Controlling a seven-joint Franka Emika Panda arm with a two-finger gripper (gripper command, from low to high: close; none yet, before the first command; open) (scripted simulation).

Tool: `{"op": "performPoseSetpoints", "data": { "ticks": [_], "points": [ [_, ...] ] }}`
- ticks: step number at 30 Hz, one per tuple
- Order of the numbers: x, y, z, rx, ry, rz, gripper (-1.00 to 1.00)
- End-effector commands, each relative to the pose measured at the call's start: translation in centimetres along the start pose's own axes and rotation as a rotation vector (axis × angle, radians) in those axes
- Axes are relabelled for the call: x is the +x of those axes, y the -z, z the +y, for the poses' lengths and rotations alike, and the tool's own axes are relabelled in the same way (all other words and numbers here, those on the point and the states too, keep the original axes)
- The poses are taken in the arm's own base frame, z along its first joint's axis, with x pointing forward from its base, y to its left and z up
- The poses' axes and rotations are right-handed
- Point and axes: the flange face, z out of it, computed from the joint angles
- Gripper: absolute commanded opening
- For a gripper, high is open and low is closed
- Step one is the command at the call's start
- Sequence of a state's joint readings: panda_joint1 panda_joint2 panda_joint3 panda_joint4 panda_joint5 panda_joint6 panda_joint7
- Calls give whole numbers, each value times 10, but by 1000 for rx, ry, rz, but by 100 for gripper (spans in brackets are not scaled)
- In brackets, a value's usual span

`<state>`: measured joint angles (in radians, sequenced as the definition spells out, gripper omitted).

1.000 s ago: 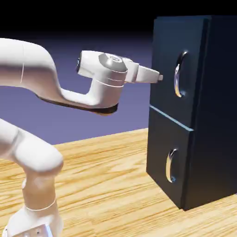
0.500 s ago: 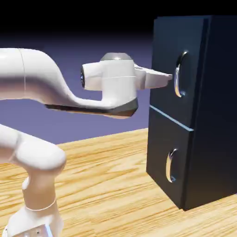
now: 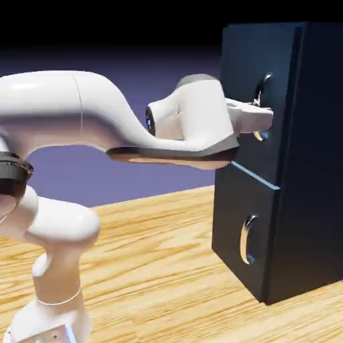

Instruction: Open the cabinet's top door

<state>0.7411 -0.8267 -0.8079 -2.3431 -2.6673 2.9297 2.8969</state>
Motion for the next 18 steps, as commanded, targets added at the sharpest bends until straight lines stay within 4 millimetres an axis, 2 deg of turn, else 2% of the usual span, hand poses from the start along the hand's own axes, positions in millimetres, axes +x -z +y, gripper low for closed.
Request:
{"op": "performPoseSetpoints", "data": {
  "ticks": [1, 18],
  "points": [
    [-2, 4, -2, -14, -1, 14, -100],
    [-39, 63, -39, -219, -1, 219, -100]
  ]
}}
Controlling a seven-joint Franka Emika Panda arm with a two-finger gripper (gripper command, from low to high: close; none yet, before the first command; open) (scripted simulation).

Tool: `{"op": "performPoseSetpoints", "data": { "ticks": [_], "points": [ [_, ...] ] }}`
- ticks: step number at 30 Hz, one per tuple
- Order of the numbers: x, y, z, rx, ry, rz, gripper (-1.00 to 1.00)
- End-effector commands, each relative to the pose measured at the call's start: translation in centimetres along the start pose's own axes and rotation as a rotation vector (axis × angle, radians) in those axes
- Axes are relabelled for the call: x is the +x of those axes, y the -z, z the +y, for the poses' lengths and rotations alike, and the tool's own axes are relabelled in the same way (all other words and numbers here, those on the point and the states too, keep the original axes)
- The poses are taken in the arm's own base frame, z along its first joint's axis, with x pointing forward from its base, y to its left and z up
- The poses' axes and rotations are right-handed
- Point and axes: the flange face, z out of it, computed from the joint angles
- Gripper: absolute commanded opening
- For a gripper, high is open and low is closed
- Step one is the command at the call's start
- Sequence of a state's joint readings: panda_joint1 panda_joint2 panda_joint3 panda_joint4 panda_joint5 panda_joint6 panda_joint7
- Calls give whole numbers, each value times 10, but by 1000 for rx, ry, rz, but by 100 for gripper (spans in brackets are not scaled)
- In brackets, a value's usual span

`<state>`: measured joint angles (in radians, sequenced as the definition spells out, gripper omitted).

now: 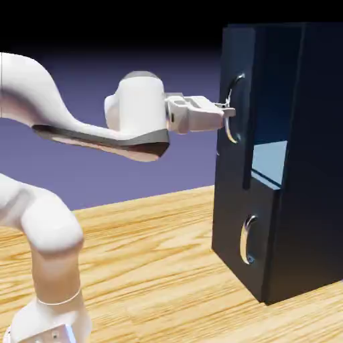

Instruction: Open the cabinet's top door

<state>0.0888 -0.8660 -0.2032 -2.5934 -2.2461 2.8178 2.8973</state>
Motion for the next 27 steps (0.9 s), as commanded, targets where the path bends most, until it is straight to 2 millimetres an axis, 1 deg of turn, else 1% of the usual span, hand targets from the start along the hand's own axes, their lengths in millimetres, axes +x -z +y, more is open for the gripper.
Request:
{"op": "performPoseSetpoints", "data": {
  "ticks": [1, 17, 22, 27],
  "points": [
    [-2, 3, -1, -11, 0, 10, -100],
    [-31, 53, -31, -180, -1, 180, -100],
    [-46, 71, -46, -252, -1, 252, -100],
    [-66, 90, -66, -341, -1, 341, -100]
  ]
}}
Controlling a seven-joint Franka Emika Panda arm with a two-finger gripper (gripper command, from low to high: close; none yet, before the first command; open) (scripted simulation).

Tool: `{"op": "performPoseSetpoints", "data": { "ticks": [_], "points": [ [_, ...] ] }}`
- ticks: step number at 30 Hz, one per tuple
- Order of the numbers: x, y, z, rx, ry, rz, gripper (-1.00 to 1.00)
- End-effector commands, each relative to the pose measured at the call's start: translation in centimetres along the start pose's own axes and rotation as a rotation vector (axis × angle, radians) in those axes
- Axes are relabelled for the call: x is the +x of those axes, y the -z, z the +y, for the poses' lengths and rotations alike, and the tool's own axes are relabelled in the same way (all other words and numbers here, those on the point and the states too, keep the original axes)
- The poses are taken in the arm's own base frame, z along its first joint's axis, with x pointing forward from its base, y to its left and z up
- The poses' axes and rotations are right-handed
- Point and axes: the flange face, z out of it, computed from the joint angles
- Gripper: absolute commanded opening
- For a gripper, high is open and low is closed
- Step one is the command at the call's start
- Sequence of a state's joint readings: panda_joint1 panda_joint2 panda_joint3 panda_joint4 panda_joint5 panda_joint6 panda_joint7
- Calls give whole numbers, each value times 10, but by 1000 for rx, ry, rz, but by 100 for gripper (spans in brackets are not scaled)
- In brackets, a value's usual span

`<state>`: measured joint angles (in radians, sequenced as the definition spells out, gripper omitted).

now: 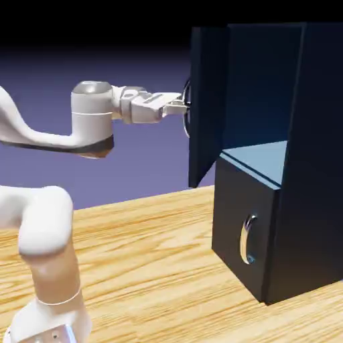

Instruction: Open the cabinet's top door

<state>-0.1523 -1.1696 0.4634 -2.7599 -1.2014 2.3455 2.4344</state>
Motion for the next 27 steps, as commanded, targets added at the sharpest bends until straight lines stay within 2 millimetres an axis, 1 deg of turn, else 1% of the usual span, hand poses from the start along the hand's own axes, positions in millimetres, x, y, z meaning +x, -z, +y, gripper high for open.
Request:
{"op": "performPoseSetpoints", "data": {
  "ticks": [1, 9, 16, 21, 25, 26, 27],
  "points": [
    [-3, 6, -3, -19, 0, 19, -100],
    [-30, 53, -30, -178, 0, 178, -100],
    [-65, 89, -65, -336, 0, 335, -100],
    [-90, 107, -91, -442, 0, 442, -100],
    [-108, 116, -108, -511, 0, 511, -100],
    [-108, 116, -108, -511, 0, 511, 100],
    [-108, 116, -108, -511, 0, 511, 100]
  ]
}}
